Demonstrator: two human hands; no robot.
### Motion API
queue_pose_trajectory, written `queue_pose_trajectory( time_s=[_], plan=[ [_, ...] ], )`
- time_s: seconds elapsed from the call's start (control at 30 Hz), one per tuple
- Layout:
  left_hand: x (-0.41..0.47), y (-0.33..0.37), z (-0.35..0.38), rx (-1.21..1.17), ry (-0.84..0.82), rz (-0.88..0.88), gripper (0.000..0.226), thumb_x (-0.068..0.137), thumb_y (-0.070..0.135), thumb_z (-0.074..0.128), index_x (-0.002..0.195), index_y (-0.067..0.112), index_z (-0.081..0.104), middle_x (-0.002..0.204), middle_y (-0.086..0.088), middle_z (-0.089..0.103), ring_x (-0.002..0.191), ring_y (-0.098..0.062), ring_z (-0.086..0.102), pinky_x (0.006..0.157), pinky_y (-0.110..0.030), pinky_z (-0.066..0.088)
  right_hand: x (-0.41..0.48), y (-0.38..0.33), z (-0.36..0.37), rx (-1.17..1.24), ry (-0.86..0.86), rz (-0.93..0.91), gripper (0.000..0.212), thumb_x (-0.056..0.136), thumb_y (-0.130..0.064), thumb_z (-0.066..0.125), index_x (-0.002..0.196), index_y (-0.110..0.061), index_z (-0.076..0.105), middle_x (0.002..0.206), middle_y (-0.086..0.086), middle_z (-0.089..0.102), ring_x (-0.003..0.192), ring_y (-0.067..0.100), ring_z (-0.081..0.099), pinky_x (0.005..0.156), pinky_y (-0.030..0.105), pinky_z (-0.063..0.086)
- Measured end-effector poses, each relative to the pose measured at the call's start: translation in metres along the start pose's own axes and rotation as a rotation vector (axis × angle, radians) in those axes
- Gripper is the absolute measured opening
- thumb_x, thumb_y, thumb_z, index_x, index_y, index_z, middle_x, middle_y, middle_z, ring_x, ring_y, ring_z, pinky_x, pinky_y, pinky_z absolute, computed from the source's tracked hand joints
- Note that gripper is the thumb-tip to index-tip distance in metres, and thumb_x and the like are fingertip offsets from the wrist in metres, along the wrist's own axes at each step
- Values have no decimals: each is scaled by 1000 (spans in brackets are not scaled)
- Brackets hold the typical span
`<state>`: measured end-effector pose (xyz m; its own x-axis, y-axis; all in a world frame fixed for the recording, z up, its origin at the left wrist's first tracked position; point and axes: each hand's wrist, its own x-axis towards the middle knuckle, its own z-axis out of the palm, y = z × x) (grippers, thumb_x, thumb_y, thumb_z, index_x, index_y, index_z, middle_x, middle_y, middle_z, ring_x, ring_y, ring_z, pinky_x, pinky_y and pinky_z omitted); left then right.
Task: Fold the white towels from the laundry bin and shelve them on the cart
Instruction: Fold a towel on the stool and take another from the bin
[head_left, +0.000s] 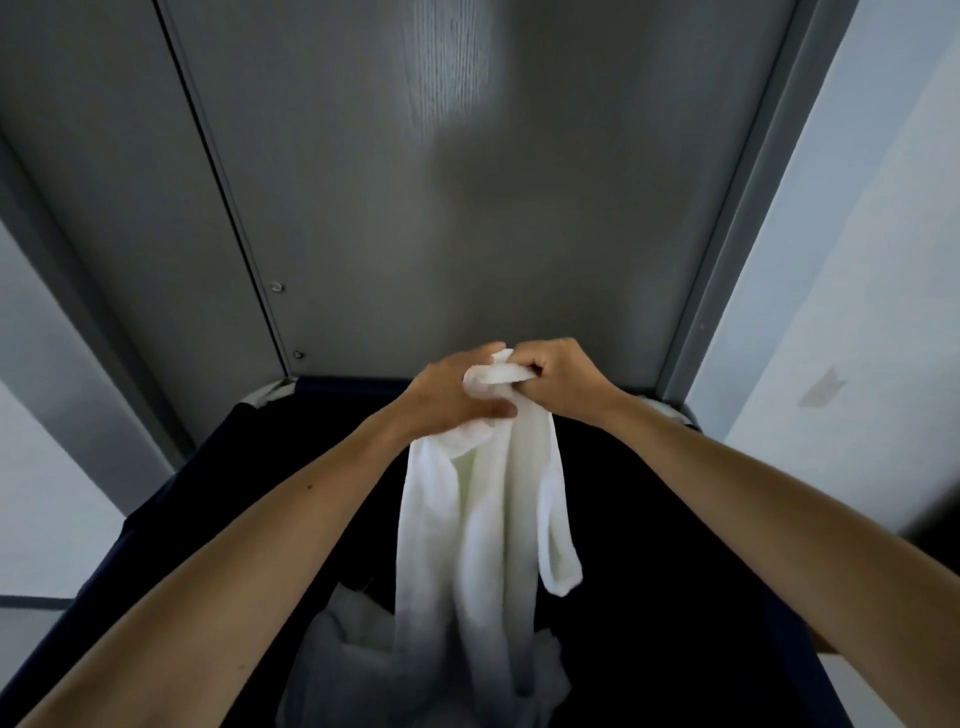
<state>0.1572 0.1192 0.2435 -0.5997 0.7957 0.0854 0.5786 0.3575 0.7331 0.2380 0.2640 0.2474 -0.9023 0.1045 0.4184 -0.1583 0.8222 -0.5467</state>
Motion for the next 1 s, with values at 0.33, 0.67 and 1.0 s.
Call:
queue_pose_trajectory(
  time_s=[0.33, 0.67, 1.0],
  plan=[
    [4, -6, 13, -143, -148, -10, 31, 76, 24, 75, 100, 36, 59, 97, 16, 66, 95, -5, 63, 82, -22, 50, -7, 7, 6, 27, -105, -8, 5, 76, -4, 69, 74, -2, 73, 74, -3, 66, 69, -5, 59, 63, 15, 44],
    [7, 2, 23, -313, 255, -35, 7, 89, 27, 63, 94, 22, 66, 81, 14, 61, 74, -2, 58, 56, -5, 42, -12, 8, 2, 118, 122, 26, 30, 76, 12, 55, 96, -3, 71, 89, 6, 67, 80, 9, 58, 72, 9, 42],
    [16, 6, -13, -719, 657, -197, 19, 89, 25, 61, 71, 21, 61, 71, 5, 60, 65, -7, 58, 64, -22, 48, -49, 69, -3, -269, -216, 465, 22, 88, -18, 53, 103, -10, 67, 108, 13, 66, 103, 29, 60, 81, 31, 44]
  ],
)
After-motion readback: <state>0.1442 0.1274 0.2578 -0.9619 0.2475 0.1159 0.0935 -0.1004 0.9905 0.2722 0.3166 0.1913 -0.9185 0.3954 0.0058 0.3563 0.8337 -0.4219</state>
